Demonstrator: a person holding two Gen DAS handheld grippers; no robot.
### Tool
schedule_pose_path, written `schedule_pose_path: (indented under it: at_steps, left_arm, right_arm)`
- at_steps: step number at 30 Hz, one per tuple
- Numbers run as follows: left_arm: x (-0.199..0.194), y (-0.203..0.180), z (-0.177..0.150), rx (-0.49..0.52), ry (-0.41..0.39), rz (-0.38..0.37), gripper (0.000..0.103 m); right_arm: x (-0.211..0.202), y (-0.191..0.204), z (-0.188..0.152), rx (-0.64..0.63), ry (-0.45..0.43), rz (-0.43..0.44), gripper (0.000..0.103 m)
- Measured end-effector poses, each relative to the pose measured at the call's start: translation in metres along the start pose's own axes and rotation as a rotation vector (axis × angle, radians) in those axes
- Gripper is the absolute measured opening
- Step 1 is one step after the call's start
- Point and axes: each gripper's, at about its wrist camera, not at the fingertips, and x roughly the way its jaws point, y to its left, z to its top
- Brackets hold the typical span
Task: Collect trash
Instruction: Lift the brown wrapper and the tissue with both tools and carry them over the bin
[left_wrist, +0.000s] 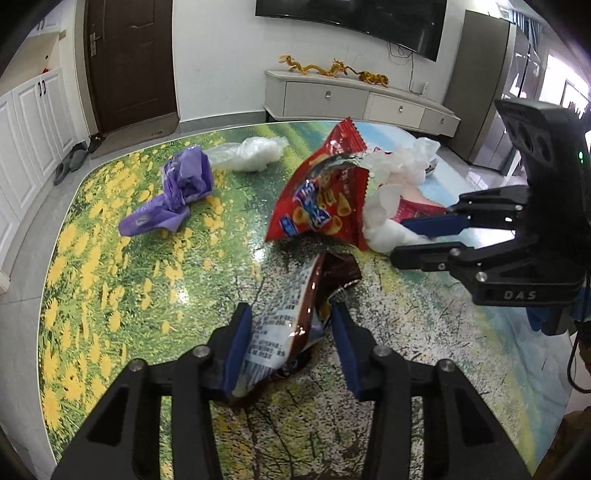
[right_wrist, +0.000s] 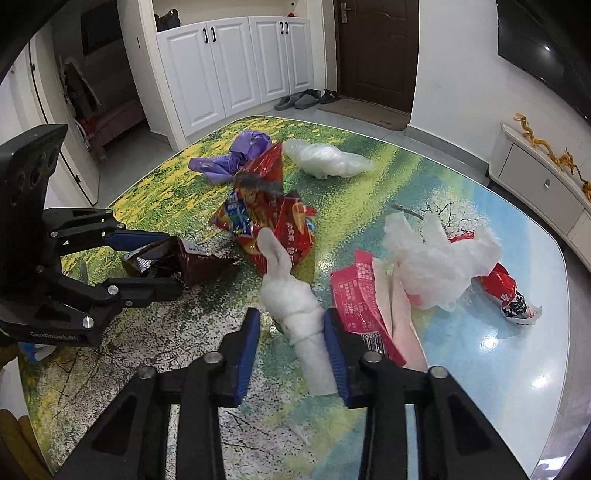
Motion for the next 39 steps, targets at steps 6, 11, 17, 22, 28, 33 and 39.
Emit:
schedule_pose_path:
  at_steps: [6, 11, 17, 22, 28, 33, 39]
  left_arm:
    - [-0.009, -0.005, -0.009, -0.044, -0.001, -0.018, 0.026]
    - [-0.024, -0.009, -0.023, -0.096, -0.008, -0.032, 0.02]
    - [-0.048, -0.019, -0.041, -0.133, -0.019, -0.047, 0.018]
    - [-0.071, -0.033, -0.056, -0.147, -0.043, -0.048, 0.018]
    - [-0.1, -0.047, -0.069, -0.163, -0.079, -0.052, 0.018]
    - [-0.116, -0.06, -0.071, -0.15, -0.108, -0.046, 0.018]
    - [-0.129, -0.078, -0.075, -0.131, -0.123, -0.041, 0.018]
  right_arm:
    - [-0.007, 0.007, -0.007, -0.012, 0.003, 0.027, 0.014]
    - [-0.024, 0.018, -0.021, -0.001, -0.011, 0.061, 0.013]
    - [-0.051, 0.026, -0.045, 0.029, -0.019, 0.084, 0.013]
    - [-0.067, 0.033, -0.069, 0.034, 0.016, 0.055, 0.013]
    - [-0.078, 0.035, -0.089, 0.046, 0.035, 0.023, 0.013]
    - [-0.081, 0.037, -0.104, 0.051, 0.055, 0.009, 0.016]
    - [-0.089, 0.04, -0.117, 0.059, 0.043, 0.014, 0.014]
